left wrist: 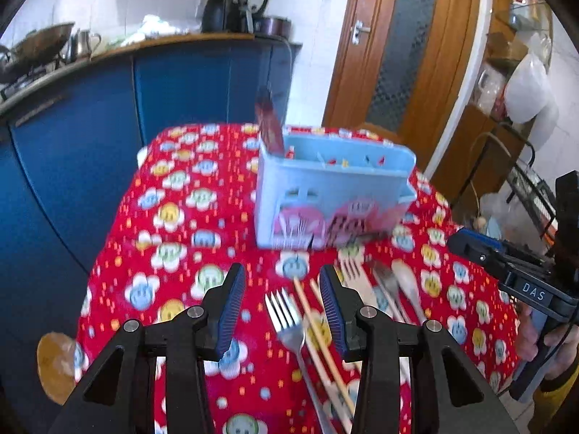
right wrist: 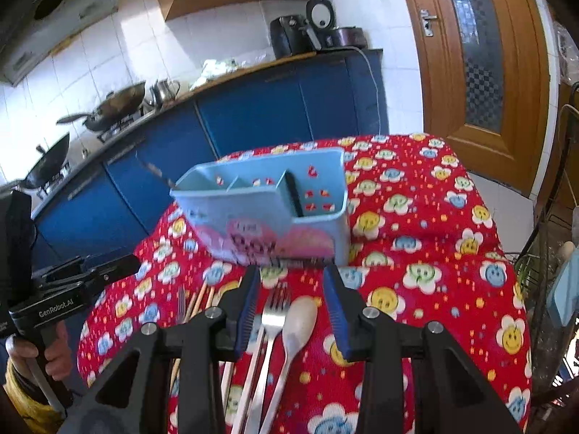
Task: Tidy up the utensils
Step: 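Withdraw both open tools from the caddy back toward the utensils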
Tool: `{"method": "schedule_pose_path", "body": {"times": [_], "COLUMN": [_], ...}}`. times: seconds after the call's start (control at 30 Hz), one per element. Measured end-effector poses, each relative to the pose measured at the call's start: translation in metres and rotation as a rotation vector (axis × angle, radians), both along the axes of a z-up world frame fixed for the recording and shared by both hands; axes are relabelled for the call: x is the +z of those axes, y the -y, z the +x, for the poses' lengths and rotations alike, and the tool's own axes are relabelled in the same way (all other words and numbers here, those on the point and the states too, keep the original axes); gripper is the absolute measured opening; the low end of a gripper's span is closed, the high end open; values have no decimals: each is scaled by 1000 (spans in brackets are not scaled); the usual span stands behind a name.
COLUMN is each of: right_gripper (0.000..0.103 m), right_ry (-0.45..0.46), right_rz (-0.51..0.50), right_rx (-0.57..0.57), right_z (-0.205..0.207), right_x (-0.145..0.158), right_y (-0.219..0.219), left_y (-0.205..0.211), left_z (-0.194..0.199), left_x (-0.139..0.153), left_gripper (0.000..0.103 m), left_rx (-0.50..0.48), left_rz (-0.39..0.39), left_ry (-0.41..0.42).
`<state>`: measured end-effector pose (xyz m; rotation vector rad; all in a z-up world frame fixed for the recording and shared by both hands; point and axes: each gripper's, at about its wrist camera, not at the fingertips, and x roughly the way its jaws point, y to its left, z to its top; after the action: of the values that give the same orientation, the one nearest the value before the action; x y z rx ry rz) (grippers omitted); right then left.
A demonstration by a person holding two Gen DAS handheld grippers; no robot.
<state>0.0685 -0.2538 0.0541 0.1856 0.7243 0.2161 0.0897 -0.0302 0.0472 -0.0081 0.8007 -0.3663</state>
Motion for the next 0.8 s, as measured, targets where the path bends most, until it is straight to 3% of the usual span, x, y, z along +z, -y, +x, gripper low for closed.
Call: {"method": "schedule_pose_path", "body": {"times": [0.6, 0.8], "right_gripper": [39, 39], "right_ry": [-284, -344], "right_rz": [-88, -115], "right_rx": [49, 65], "right_z": [-1, 5], "right_x": [-40, -46], "right_y": [-20, -22], "left_y": [8, 11], "left_z": [-1, 4], "left_x": [-52, -63], "left_gripper": [44, 30], "left_rx": [-55, -73], "left_rz": [79, 78], "left_ry": [-250, -305]}}
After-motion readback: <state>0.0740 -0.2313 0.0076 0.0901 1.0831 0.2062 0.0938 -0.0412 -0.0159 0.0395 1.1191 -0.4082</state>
